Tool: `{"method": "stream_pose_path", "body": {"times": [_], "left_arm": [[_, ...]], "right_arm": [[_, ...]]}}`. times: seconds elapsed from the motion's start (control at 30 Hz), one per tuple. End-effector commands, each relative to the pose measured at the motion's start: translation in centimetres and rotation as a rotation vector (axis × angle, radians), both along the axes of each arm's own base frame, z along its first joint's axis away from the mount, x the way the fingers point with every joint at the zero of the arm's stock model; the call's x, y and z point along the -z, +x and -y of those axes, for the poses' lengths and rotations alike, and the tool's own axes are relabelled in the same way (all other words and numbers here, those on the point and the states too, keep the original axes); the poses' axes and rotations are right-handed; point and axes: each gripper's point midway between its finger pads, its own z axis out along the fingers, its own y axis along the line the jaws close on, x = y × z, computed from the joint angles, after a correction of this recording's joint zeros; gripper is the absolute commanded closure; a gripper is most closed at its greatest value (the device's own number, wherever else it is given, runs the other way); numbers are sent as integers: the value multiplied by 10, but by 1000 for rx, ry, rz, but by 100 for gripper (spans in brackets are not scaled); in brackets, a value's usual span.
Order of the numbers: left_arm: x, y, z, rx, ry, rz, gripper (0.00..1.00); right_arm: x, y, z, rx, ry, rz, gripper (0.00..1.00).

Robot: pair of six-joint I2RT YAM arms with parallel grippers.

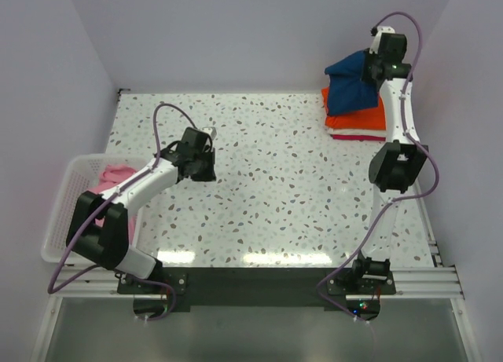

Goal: Fold and stack the t-shirts
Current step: Neatly place the folded tshirt to the corner, then reset both grippers

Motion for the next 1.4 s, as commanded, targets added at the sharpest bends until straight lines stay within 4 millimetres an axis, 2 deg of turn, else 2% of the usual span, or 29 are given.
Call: {"method": "stream_pose_path", "body": {"times": [0.0, 0.13, 0.23, 0.33, 0.37, 0.4, 0.43, 0.47, 0.5, 0.53, 0.57, 0.63, 0.8, 0.83, 0.9, 0.93, 0.97, 1.0, 1.03, 1.07, 1.1, 1.13, 1.17, 1.2, 1.23, 1.27, 1.3, 1.33, 1.37], "left_arm": [[-4, 8, 4, 20, -20, 31, 100], [-2, 8, 4, 20, -18, 25, 100], [0, 8, 5, 23, -18, 22, 100], [2, 8, 6, 27, -21, 16, 100], [2, 8, 6, 29, -23, 15, 100], [3, 8, 7, 31, -27, 13, 100], [3, 8, 7, 31, -26, 12, 100], [4, 7, 8, 34, -28, 7, 100], [2, 8, 8, 33, -31, 11, 100], [1, 8, 9, 37, -35, 13, 100], [1, 8, 9, 37, -35, 14, 100], [-2, 8, 10, 40, -44, 24, 100], [-20, 8, 11, 44, -68, 75, 97], [-23, 9, 10, 41, -67, 86, 96], [-32, 9, 8, 40, -72, 116, 93], [-35, 9, 8, 41, -76, 124, 92], [-40, 9, 8, 41, -80, 139, 90], [-46, 9, 7, 38, -85, 159, 89], [-51, 9, 7, 41, -90, 172, 89], [-55, 9, 6, 39, -93, 186, 89], [-63, 8, 5, 37, -99, 208, 88], [-66, 8, 5, 34, -102, 217, 88], [-69, 7, 4, 31, -104, 226, 88], [-74, 5, 4, 29, -114, 238, 88], [-76, 4, 3, 29, -119, 244, 88], [-78, 2, 2, 27, -117, 247, 88], [-85, -1, 1, 24, -127, 265, 88], [-82, -4, -1, 19, -129, 262, 88], [-83, -6, -2, 15, -131, 266, 88]], "right_arm": [[-72, -8, 3, 0, 43, 157, 100], [-63, -6, 4, -18, 66, 142, 100], [-43, -2, 9, -16, 75, 111, 100], [-15, 4, 19, 24, 100, 70, 100], [1, 7, 27, 44, 105, 49, 100], [7, 8, 33, 62, 104, 45, 95], [12, 9, 41, 89, 100, 39, 82], [17, 9, 54, 124, 97, 38, 64], [25, 10, 61, 158, 116, 32, 25], [26, 8, 70, 191, 114, 34, 6], [26, 7, 72, 203, 118, 30, 1], [12, 3, 69, 215, 136, 53, 1], [-35, -15, 31, 196, 188, 127, 1], [-46, -26, 13, 177, 199, 132, 1], [-54, -36, -9, 159, 227, 145, 1], [-39, -44, -33, 130, 232, 104, 1], [-61, -57, -46, 117, 238, 146, 1], [-65, -66, -48, 128, 235, 154, 1], [-42, -80, -86, 75, 237, 95, 1], [-68, -97, -97, 55, 260, 158, 1], [-69, -108, -112, 34, 301, 163, 1], [-35, -128, -138, -12, 317, 90, 1], [-66, -149, -149, -41, 364, 175, 1], [-61, -163, -160, -67, 372, 170, 1], [-33, -186, -172, -76, 366, 116, 1], [-30, -201, -179, -96, 387, 108, 1], [-49, -222, -185, -130, 437, 162, 1], [-22, -243, -197, -164, 446, 99, 1], [-16, -256, -202, -187, 462, 82, 1]]}}
